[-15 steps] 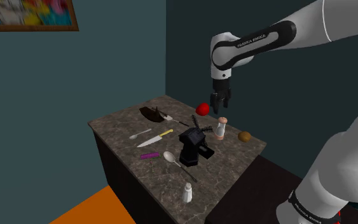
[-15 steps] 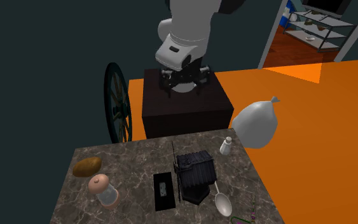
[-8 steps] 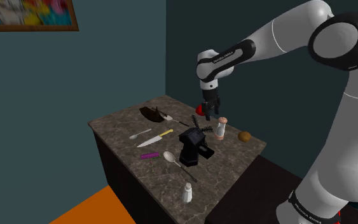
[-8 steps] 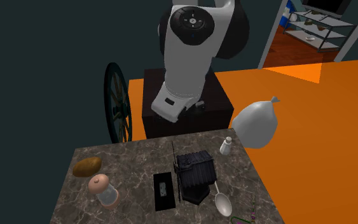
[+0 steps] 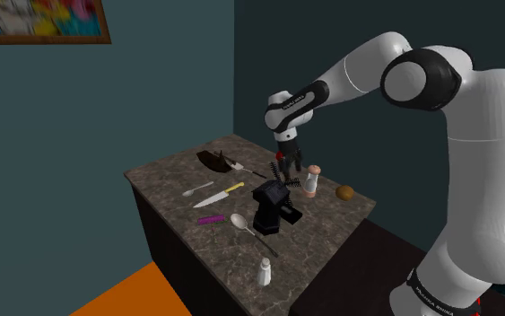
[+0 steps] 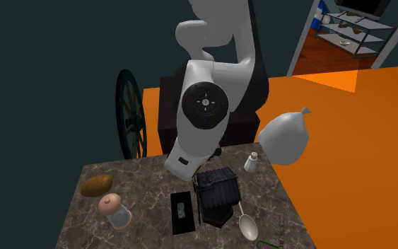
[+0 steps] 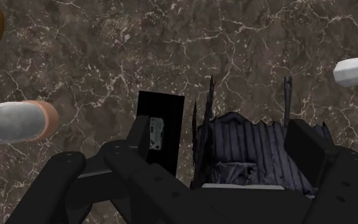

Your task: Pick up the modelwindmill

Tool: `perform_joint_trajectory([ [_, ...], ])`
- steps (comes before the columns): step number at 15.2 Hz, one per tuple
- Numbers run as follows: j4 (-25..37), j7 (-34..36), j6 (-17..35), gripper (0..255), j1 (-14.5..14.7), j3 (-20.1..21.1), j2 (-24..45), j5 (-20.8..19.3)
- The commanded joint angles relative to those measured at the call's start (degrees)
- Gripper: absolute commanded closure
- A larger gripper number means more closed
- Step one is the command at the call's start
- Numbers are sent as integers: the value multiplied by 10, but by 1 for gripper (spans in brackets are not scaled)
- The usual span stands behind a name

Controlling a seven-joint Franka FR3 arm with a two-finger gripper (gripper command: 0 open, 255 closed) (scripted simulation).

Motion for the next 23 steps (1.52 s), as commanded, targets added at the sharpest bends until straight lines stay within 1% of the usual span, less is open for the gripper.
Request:
perform_joint_trajectory([
  [1, -1, -1, 13, 0, -1, 0, 13, 1],
  [6, -5, 0, 34, 0, -2, 1, 30, 2],
  [7, -3, 0, 33, 255, -2, 2, 30, 3],
  [16, -5, -1, 34, 255, -2, 1, 30, 2],
  [23, 5, -2, -8, 255, 0, 0, -3, -1],
])
